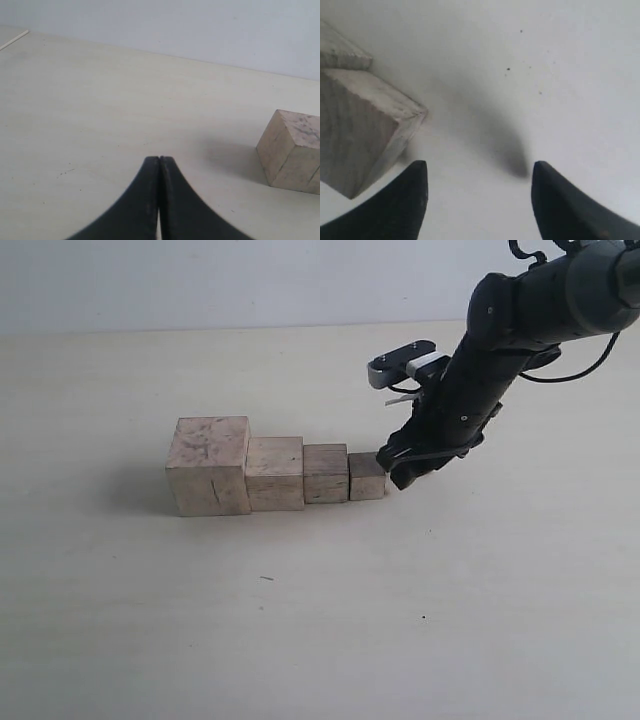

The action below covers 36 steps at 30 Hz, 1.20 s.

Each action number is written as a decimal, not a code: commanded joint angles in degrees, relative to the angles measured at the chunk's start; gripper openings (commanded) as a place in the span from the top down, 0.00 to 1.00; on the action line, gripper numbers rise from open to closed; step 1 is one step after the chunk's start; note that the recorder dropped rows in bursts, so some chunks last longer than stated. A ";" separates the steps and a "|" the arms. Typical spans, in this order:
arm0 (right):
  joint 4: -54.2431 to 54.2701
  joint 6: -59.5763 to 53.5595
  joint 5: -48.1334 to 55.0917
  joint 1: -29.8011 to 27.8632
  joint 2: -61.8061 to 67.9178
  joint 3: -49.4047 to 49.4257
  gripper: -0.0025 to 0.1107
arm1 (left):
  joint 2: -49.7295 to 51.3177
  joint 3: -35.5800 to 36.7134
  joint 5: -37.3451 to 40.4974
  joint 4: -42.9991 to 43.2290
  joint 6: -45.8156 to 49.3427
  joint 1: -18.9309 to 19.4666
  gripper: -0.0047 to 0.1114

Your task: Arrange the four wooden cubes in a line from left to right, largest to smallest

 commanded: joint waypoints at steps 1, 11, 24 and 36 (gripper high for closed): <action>2.17 0.27 0.53 0.08 -0.29 0.24 0.47 | -0.30 0.16 -0.58 -0.04 0.00 -0.34 0.96; 7.60 -4.75 0.03 0.08 -0.29 0.24 0.47 | -0.30 0.16 -0.58 -0.04 0.00 -0.34 0.96; 4.90 -4.75 -0.09 0.08 -0.41 0.24 0.47 | -0.30 0.16 -0.58 -0.04 0.00 -0.34 0.96; -3.91 11.85 0.83 0.08 -5.68 0.24 0.50 | -0.30 0.16 -0.58 -0.04 0.00 -0.34 0.96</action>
